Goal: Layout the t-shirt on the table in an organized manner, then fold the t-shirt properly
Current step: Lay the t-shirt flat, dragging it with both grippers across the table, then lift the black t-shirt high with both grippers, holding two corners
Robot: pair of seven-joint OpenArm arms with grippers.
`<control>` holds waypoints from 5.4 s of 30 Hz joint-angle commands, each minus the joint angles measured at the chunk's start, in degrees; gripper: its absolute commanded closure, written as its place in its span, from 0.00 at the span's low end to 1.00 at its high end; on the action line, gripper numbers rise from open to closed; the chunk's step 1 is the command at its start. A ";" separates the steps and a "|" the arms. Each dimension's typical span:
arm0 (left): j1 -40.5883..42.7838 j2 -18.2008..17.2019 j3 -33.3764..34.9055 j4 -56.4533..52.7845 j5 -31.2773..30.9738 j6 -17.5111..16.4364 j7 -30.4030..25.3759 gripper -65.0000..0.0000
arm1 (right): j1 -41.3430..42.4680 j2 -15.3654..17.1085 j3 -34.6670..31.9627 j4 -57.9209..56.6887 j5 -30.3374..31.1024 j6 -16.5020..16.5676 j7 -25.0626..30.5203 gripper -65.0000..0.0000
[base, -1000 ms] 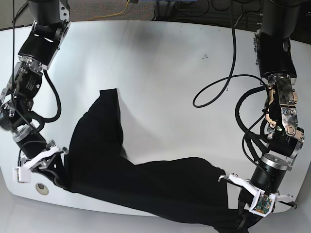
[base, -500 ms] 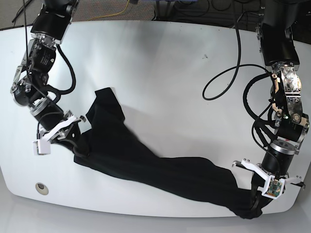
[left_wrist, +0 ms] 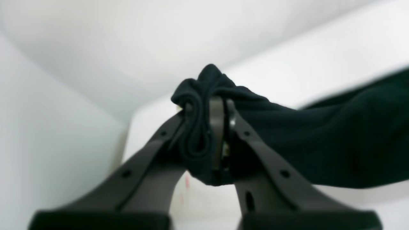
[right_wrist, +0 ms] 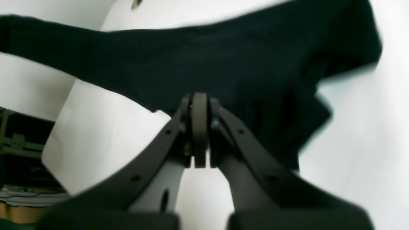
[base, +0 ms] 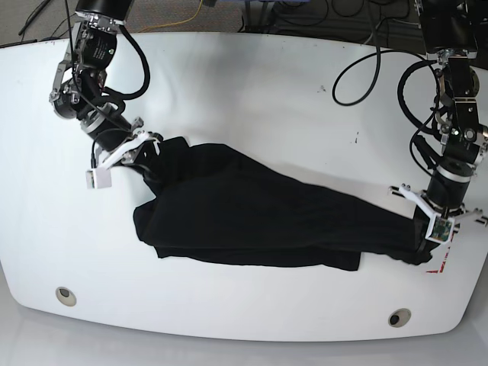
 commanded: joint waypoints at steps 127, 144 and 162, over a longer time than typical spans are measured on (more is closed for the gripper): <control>10.75 0.76 -5.10 1.01 0.09 1.02 -1.80 1.00 | 1.29 -4.75 0.39 -18.11 -17.54 10.96 5.09 1.00; 7.76 0.76 -5.10 1.01 0.18 1.02 -1.80 1.00 | -7.86 -5.27 1.97 5.01 -15.26 8.23 -1.59 1.00; -4.11 0.41 -5.01 1.01 0.18 1.02 -1.80 1.00 | 0.41 3.87 7.51 5.36 -5.24 2.43 -1.95 1.00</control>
